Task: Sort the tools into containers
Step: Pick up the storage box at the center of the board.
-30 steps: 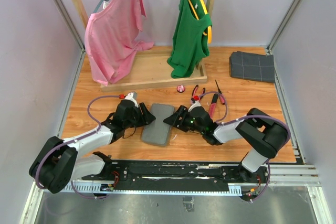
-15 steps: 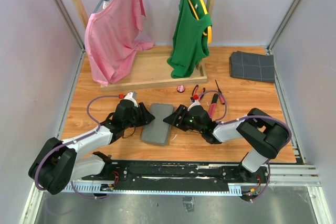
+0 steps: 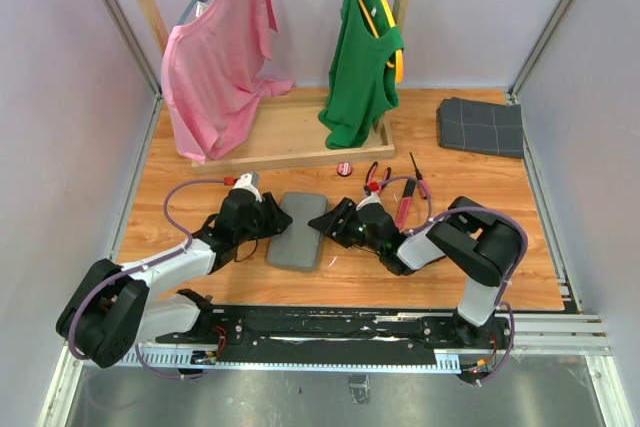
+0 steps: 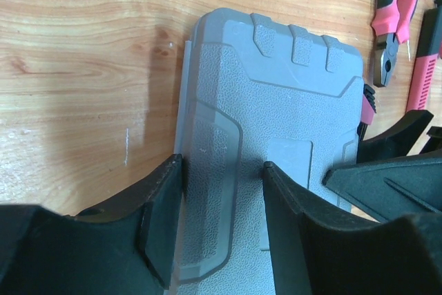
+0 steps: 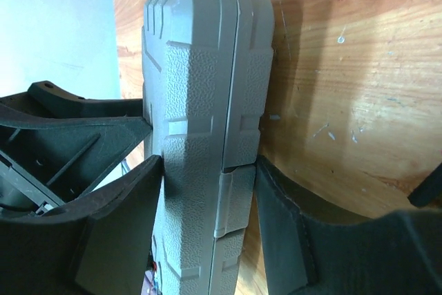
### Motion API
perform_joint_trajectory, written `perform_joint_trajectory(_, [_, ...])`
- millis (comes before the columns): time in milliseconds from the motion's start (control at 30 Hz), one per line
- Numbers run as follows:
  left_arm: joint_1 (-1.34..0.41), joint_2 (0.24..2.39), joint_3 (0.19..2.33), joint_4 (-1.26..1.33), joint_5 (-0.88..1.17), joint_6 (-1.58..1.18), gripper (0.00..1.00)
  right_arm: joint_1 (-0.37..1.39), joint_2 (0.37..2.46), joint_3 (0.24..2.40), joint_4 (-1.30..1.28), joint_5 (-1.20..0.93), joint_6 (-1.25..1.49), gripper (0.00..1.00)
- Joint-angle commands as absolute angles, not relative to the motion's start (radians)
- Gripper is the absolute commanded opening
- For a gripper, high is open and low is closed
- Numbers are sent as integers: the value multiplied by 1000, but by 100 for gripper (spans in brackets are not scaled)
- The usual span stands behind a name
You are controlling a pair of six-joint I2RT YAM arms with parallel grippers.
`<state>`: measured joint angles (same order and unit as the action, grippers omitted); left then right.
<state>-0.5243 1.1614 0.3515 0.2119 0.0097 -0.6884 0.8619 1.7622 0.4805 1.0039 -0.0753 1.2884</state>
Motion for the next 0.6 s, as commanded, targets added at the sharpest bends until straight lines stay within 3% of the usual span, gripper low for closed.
perform_joint_trajectory(0, [-578, 1200, 323, 196, 210, -736, 34, 896, 1814, 578, 1302, -168, 1394, 53])
perform_joint_trajectory(567, [-600, 1206, 322, 224, 217, -756, 34, 894, 1964, 596, 1471, -177, 1477, 59])
